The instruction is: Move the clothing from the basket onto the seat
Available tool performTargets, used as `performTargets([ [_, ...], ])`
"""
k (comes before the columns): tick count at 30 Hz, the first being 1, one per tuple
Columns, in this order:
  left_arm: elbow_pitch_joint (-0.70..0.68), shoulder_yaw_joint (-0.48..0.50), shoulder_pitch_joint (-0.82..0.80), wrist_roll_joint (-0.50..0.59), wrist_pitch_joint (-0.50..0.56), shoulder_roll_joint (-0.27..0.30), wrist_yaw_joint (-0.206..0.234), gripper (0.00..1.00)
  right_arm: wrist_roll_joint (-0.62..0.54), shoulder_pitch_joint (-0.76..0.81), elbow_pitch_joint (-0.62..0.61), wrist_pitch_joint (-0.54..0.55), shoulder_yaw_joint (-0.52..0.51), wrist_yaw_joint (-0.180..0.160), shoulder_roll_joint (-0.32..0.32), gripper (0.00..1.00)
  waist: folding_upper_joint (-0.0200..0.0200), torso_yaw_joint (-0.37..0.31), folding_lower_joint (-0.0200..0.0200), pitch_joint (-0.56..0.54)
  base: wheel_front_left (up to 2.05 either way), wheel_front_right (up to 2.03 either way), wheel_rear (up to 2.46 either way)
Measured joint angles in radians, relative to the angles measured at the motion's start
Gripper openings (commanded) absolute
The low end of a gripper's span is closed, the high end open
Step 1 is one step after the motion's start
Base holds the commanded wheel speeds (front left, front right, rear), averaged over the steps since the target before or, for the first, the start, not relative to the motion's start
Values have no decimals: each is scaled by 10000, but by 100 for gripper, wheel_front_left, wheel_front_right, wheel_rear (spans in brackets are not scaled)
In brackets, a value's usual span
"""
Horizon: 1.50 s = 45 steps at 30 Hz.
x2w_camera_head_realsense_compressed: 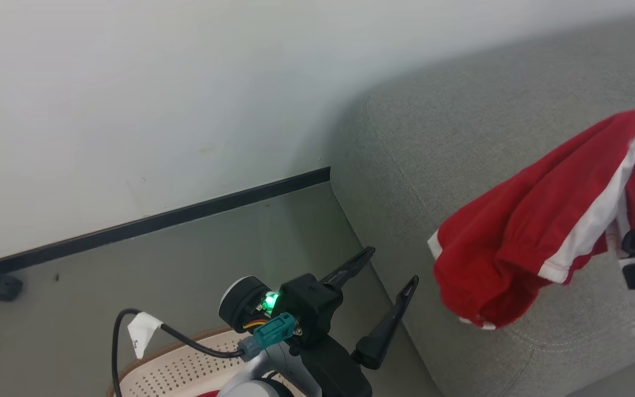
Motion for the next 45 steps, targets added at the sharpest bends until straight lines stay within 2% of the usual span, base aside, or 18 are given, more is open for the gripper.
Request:
performTargets([
  [9,10,-169,-284,186,46,-69,0,100,341,-972,523,-25,-1058,276,-709,0,0,-23,0,433,0,0,0],
  [13,-29,-240,-479,330,153,-86,-2,100,951,-1784,1432,-75,-1960,481,-1181,0,0,15,0,775,0,0,0],
  [18,-46,-376,-801,420,341,-96,-12,100,1231,-2731,2546,-75,-2391,623,-1728,0,0,98,1,1192,0,0,0],
  [27,-98,-550,-1324,522,617,-173,-82,100,1482,-3933,4056,-75,-2439,700,-2318,0,0,349,2,1986,0,0,0],
  [33,-111,-614,-1779,688,750,-221,-84,100,1768,-4551,4514,-75,-2454,700,-2694,0,1,603,2,2644,0,0,0],
  [45,-123,-518,-2515,1024,821,-230,-94,100,2075,-5367,5108,-75,-1271,702,-2788,0,1,1145,2,3939,0,0,0],
])
